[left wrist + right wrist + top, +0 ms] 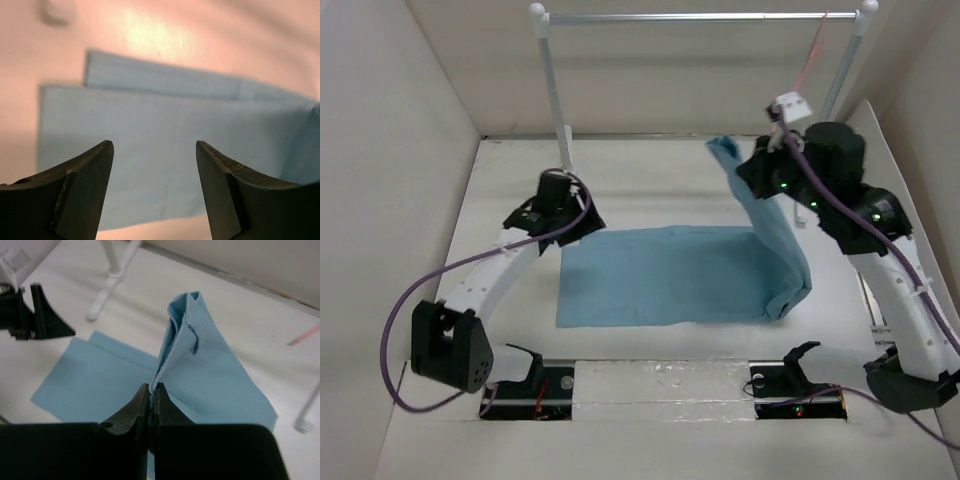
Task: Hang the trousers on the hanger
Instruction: Fold the trousers at the center of the board.
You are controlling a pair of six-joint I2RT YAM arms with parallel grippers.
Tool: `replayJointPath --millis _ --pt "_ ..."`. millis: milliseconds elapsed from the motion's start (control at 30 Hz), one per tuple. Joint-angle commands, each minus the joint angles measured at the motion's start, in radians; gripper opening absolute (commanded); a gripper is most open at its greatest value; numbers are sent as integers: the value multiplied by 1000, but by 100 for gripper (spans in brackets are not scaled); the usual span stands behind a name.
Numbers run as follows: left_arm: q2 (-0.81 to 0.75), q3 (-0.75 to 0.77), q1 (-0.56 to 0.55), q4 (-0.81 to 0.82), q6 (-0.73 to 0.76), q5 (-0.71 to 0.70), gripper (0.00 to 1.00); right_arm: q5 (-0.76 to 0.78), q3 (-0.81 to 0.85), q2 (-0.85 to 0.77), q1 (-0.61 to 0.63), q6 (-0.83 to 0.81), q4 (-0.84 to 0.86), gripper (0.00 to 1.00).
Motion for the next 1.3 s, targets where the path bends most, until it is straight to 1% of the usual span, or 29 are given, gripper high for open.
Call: replayJointPath --millis 0,33,67,200,267,300,333,400,467,500,533,567,633,667,700,733,767,833,867,900,933,967,1000,1033,1067,1100,1133,1200,1267 --pt "-90 56 127 -69 101 18 63 264 51 30 231 68 177 0" --pt "-98 62 164 -72 106 34 64 280 53 53 321 74 186 0" --pt "-113 65 233 -69 113 55 63 306 51 100 359 81 202 0" --pt "-136 50 359 -32 80 117 64 377 37 222 508 130 267 0" --pt "-133 47 388 -4 61 158 64 407 19 274 573 148 323 0" --pt "-129 62 408 -1 45 148 64 435 25 362 613 178 349 0" --pt "-129 62 408 -3 44 147 64 429 34 363 614 179 349 0" --pt "-133 85 408 5 28 117 64 412 63 467 669 197 381 0" --pt "-136 111 408 -6 20 83 64 388 91 532 718 200 419 0" --pt "-138 120 408 -13 20 69 64 363 100 599 756 214 423 1" --pt "-141 129 408 -32 15 56 64 329 105 625 767 228 420 4" --pt "-152 139 408 -38 15 13 64 223 87 650 767 229 427 23" --pt "-163 145 408 -50 18 -27 65 83 45 685 782 231 468 51" --pt "-172 152 408 -53 21 -67 65 56 34 688 782 234 467 81" --pt "-172 159 408 -55 28 -67 65 52 37 682 770 228 437 90" --pt "-172 162 408 -56 37 -67 65 76 36 647 758 217 406 95" --pt "-167 154 408 -55 49 -61 65 87 22 612 743 203 388 95" --pt "-164 127 408 -26 55 -5 64 91 -90 520 674 193 406 95" --pt "-175 73 364 -3 54 8 64 93 -139 416 646 193 429 93" --pt "-179 44 329 14 48 9 64 91 -192 367 617 194 436 89" --pt "-182 18 286 52 38 17 64 97 -299 315 588 193 436 69" --pt "-170 -31 237 69 25 23 64 104 -355 221 522 194 424 49" --pt "-157 -53 125 85 -10 28 64 113 -409 178 488 193 412 28" --pt "-137 -68 62 114 -34 22 64 125 -517 135 452 194 378 3" --pt "-88 -97 2 131 -52 20 64 124 -568 97 374 197 360 0" --pt "-62 -107 -89 141 -81 20 63 122 -616 19 335 197 338 0" --pt "-32 -117 -122 169 -95 34 63 125 -662 -25 301 202 319 0" --pt "34 -160 -156 204 -120 69 63 140 -785 -144 211 208 277 0" --pt "70 -214 -156 255 -143 111 63 137 -875 -213 155 216 237 5"
